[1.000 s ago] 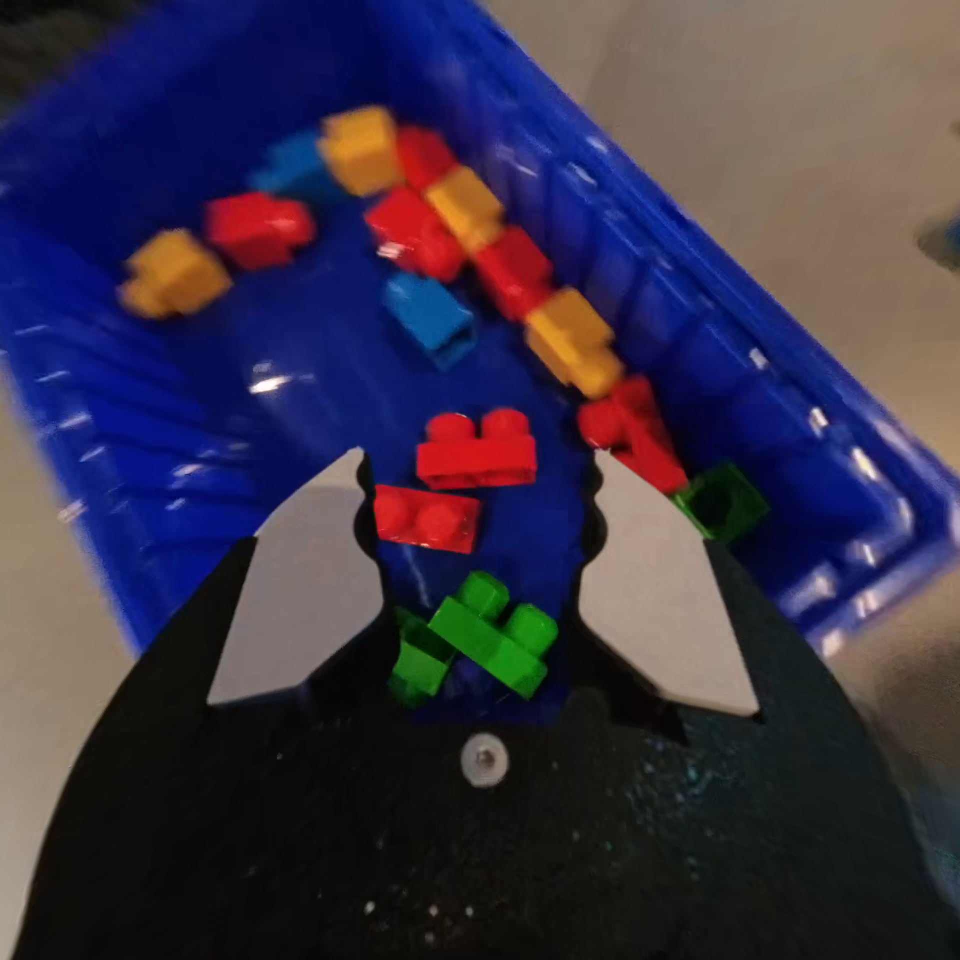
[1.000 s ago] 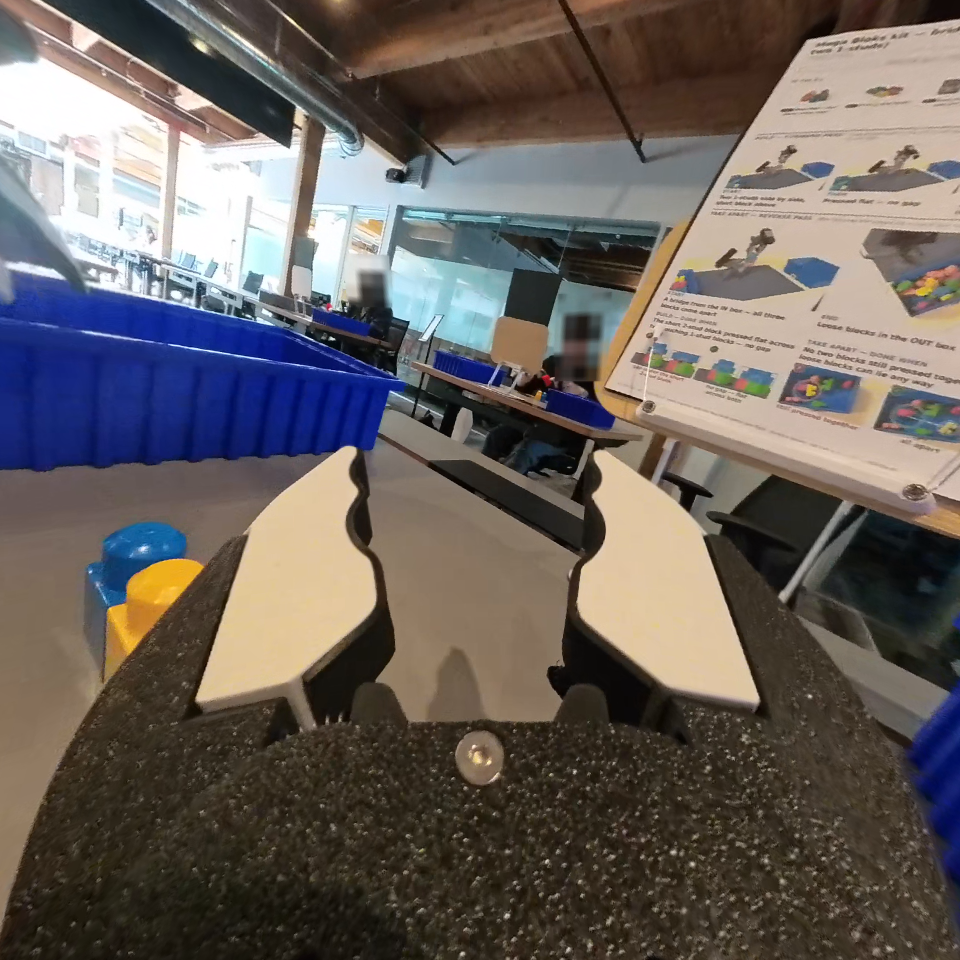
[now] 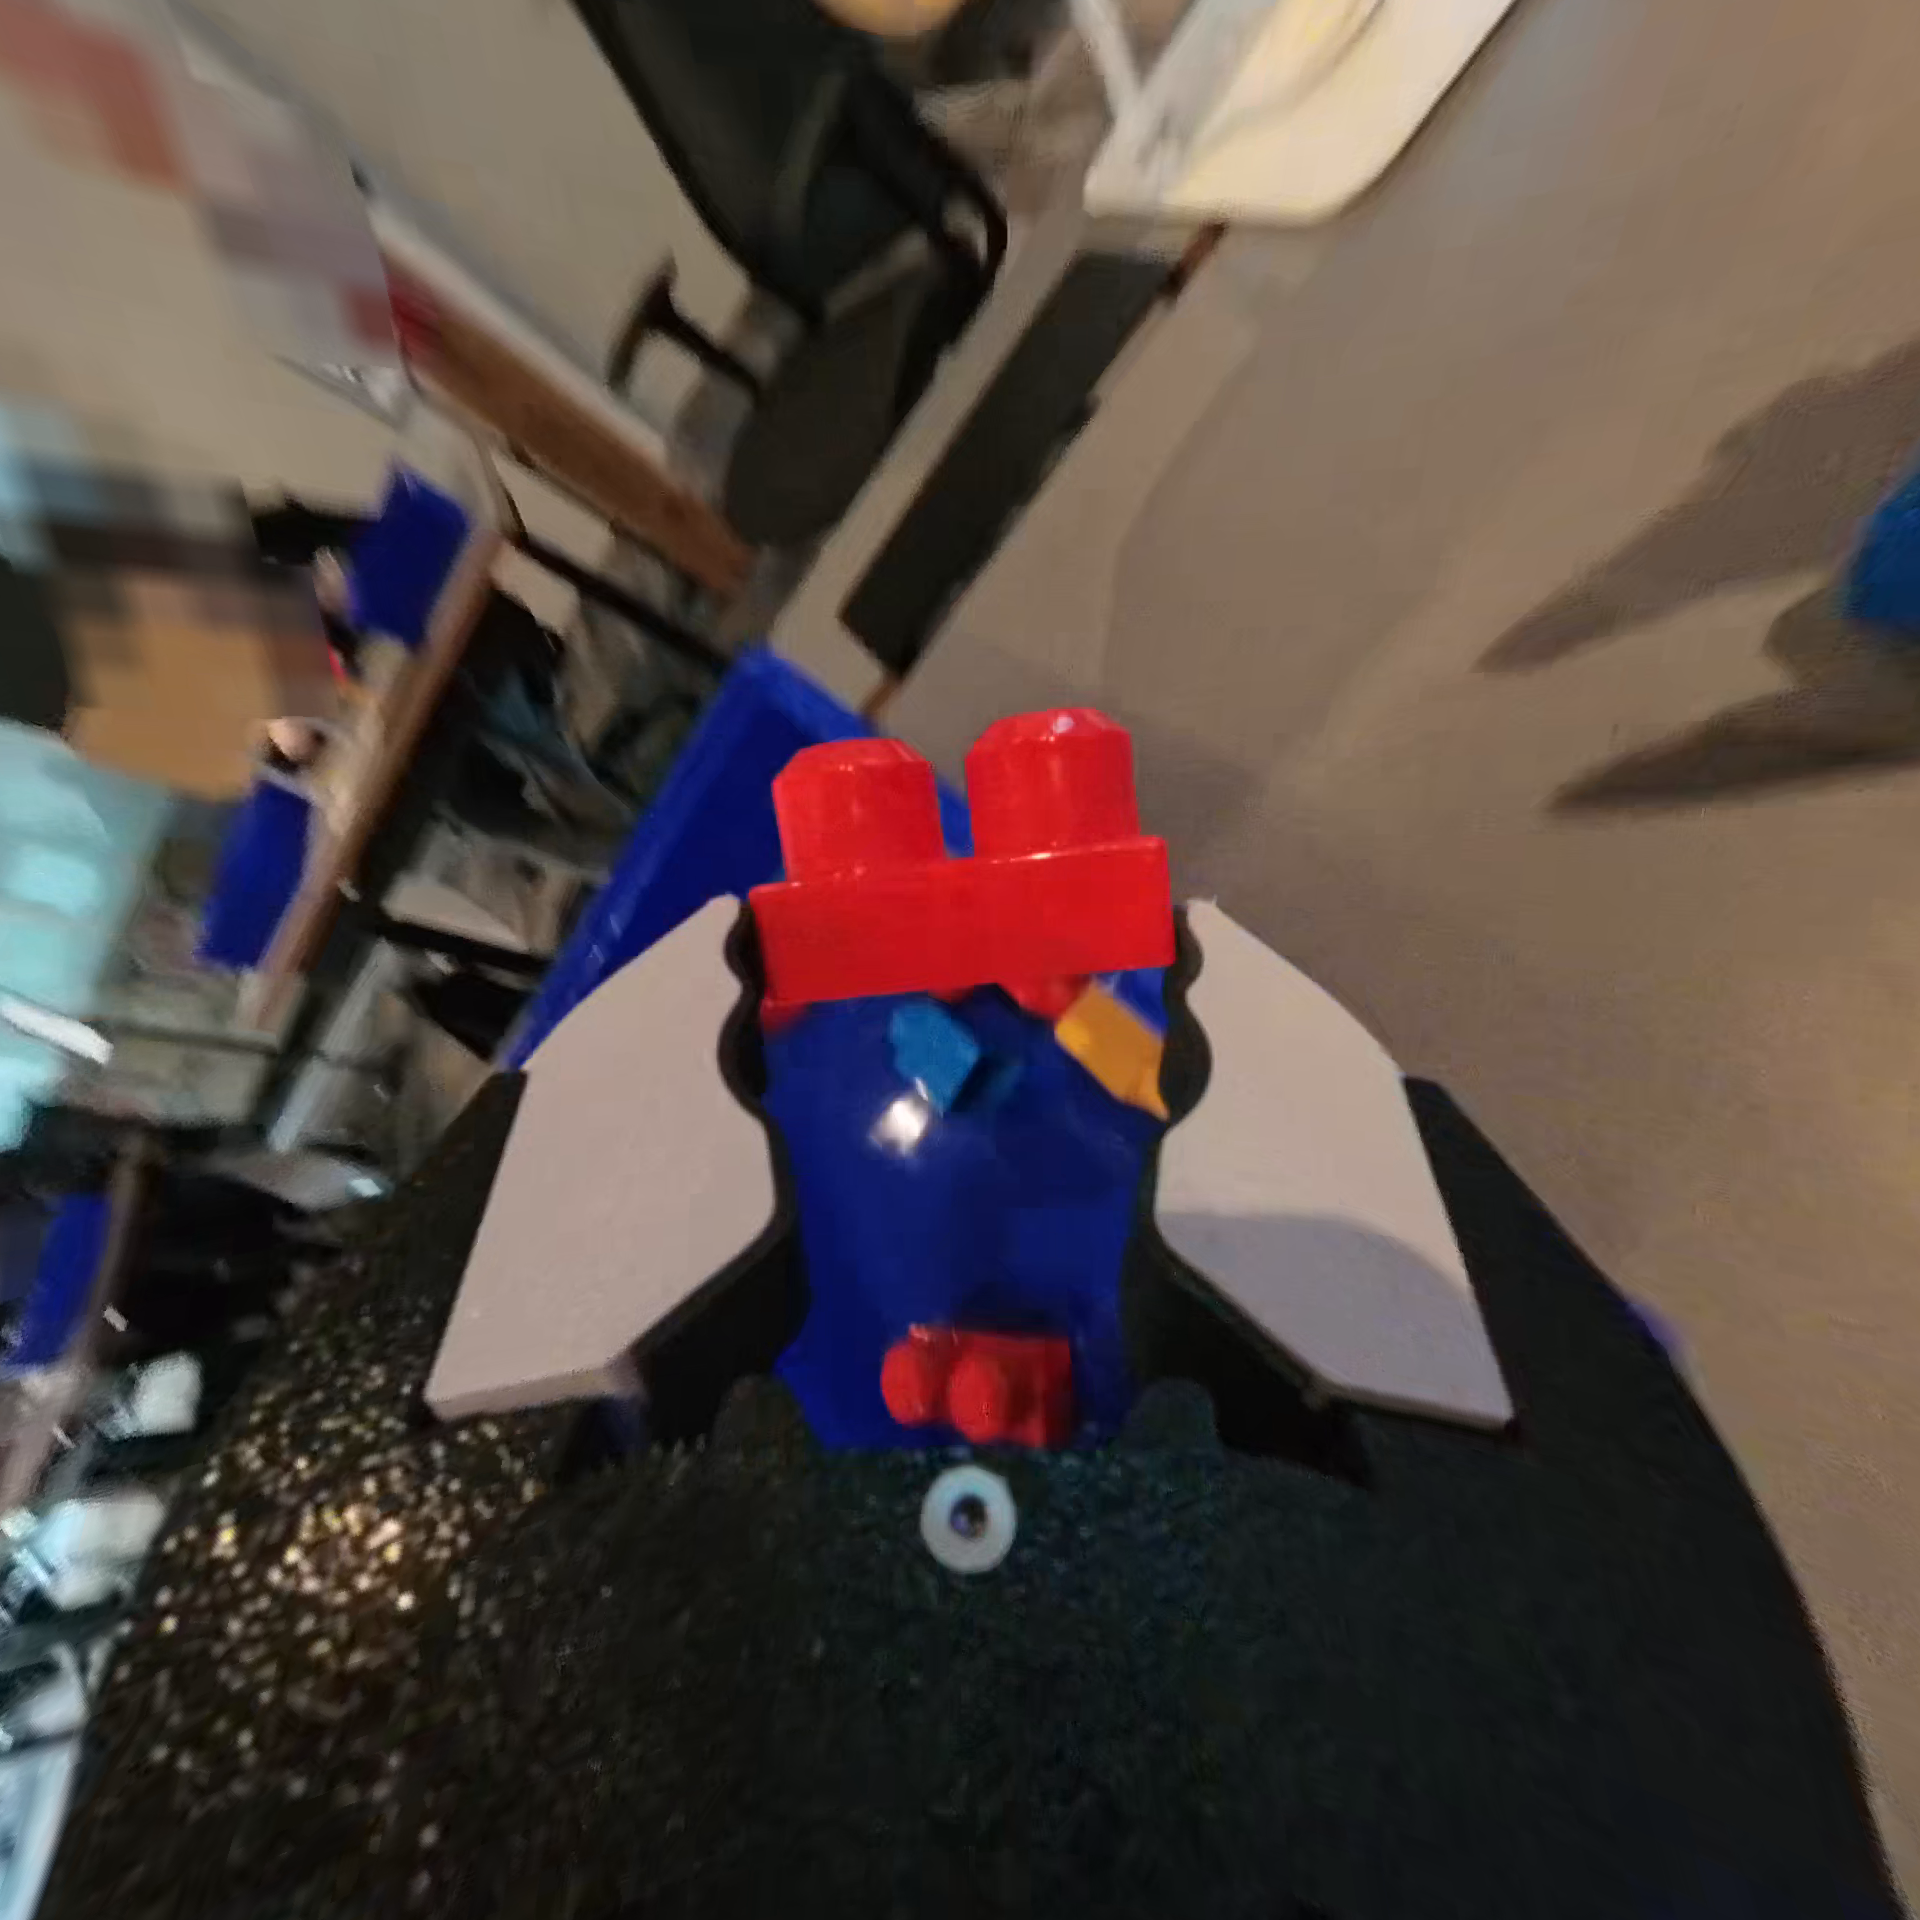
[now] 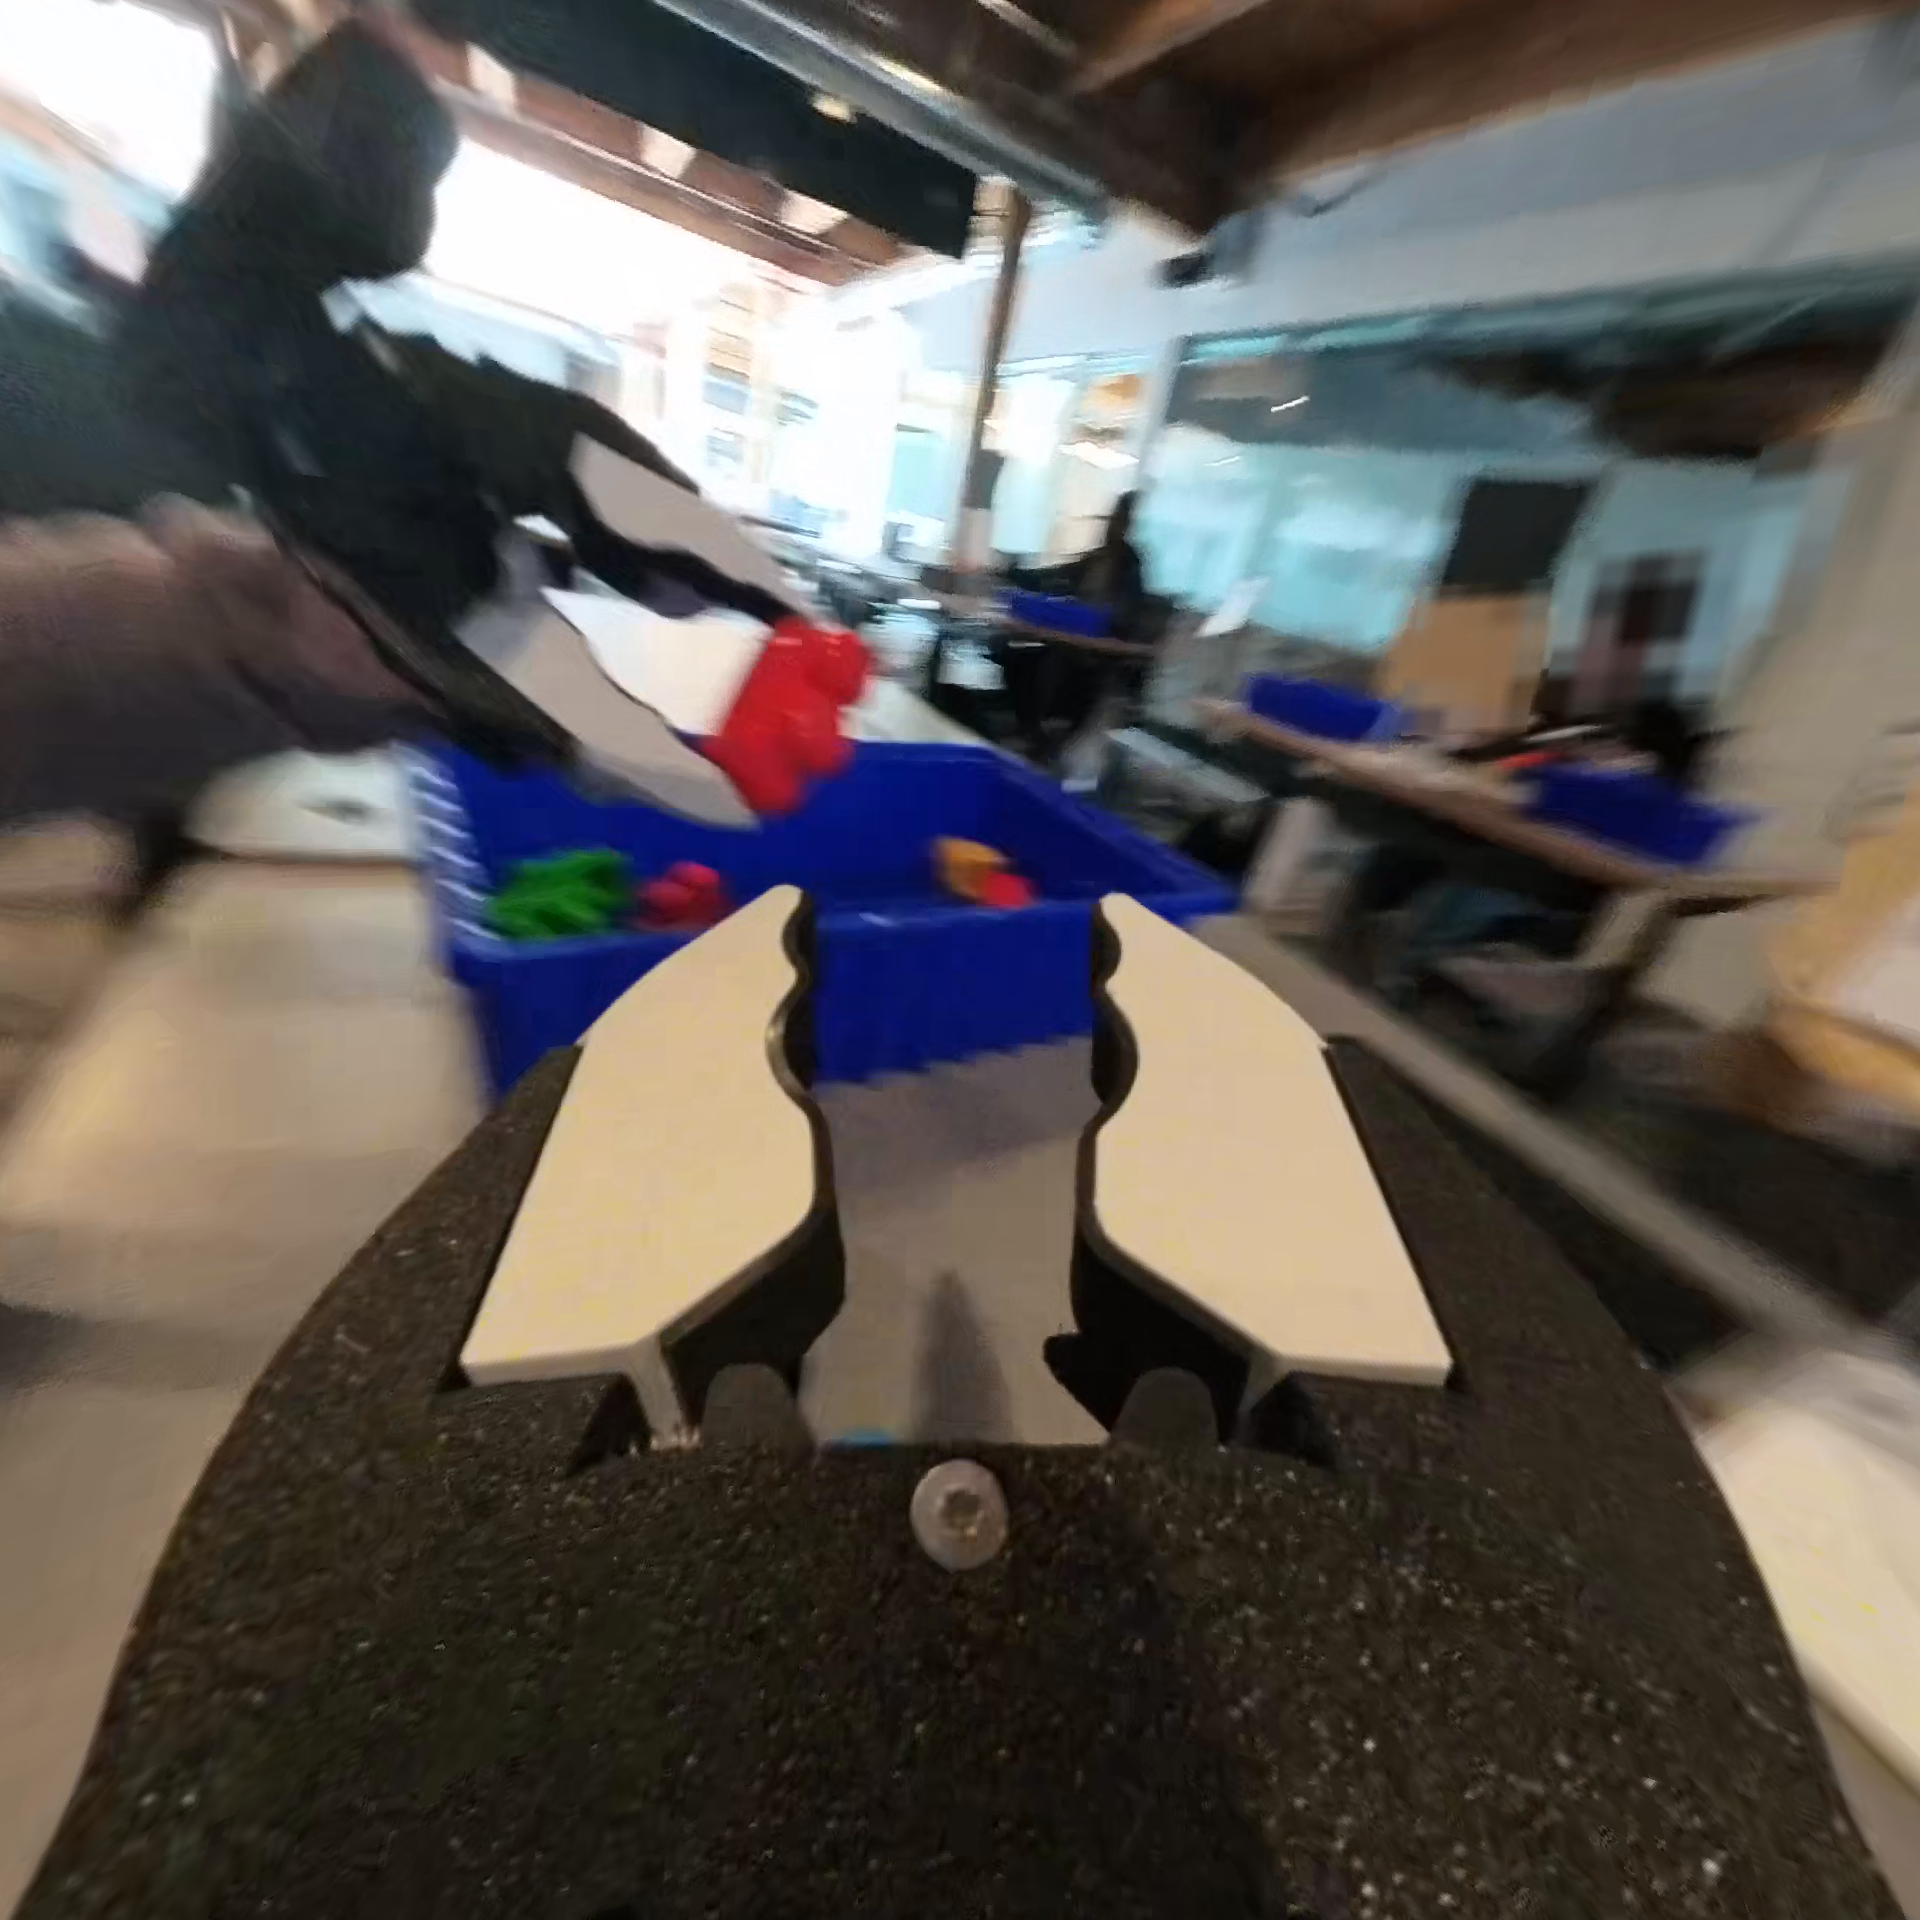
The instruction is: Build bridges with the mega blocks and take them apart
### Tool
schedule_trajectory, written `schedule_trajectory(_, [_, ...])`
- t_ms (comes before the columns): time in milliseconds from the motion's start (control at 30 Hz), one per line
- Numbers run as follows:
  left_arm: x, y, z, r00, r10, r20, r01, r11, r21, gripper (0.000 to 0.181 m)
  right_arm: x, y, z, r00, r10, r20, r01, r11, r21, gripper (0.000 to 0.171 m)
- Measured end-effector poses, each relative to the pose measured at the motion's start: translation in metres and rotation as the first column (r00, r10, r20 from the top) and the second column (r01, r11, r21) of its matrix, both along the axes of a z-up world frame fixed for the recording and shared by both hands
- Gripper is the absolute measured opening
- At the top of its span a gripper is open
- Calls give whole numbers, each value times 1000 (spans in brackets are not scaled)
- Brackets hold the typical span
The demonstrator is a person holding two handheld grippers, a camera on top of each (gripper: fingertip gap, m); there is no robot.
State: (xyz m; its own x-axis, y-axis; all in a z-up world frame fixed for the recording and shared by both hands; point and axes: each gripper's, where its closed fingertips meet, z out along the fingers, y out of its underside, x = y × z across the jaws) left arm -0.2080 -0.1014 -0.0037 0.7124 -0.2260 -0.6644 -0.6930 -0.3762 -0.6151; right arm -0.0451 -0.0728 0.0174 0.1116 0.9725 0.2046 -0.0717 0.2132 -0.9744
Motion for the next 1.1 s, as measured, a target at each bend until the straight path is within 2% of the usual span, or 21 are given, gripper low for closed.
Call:
schedule_trajectory(100, [51, 6, 18, 991, -111, -78, 120, 986, 116, 74, -33, -28, 17, 969, 249, -9, -241, 929, -282, 68])
schedule_trajectory(200, [87, 8, 31, 976, -187, -113, 208, 954, 215, 74, -44, -31, 22, 935, 353, -40, -336, 843, -420, 68])
schedule_trajectory(267, [102, 8, 35, 966, -220, -140, 250, 934, 257, 74, -44, -34, 21, 901, 428, -73, -400, 753, -523, 65])
schedule_trajectory(333, [114, 9, 34, 956, -234, -178, 275, 925, 260, 74, -43, -33, 15, 892, 447, -64, -400, 718, -570, 60])
schedule_trajectory(400, [128, 10, 29, 944, -268, -193, 312, 915, 256, 74, -40, -30, 9, 901, 433, -41, -380, 738, -557, 55])
schedule_trajectory(467, [136, 14, 24, 940, -262, -220, 315, 914, 256, 75, -34, -32, 5, 898, 439, -18, -377, 750, -543, 36])
schedule_trajectory(533, [142, 19, 18, 940, -261, -221, 315, 912, 262, 75, -28, -25, -2, 915, 401, 51, -320, 795, -515, 35])
schedule_trajectory(600, [153, 22, 9, 947, -283, -151, 314, 916, 250, 75, -14, -10, -12, 930, 336, 152, -237, 860, -452, 34])
schedule_trajectory(700, [173, 19, -13, 944, -331, 8, 322, 925, 200, 89, 24, 22, -30, 911, 251, 327, -134, 930, -342, 34])
schedule_trajectory(800, [179, 18, -44, 931, -344, 126, 326, 935, 140, 89, 55, 30, -53, 812, 256, 525, -147, 960, -240, 34])
schedule_trajectory(900, [180, 16, -77, 897, -355, 264, 358, 933, 39, 90, 66, 28, -83, 648, 226, 727, -179, 973, -142, 34])
schedule_trajectory(1000, [184, 13, -81, 837, -412, 360, 428, 903, 36, 84, 62, 19, -106, 503, 208, 839, -234, 967, -99, 34])
schedule_trajectory(1100, [187, 11, -72, 781, -471, 409, 496, 867, 51, 74, 53, 16, -120, 418, 190, 888, -271, 960, -78, 34])
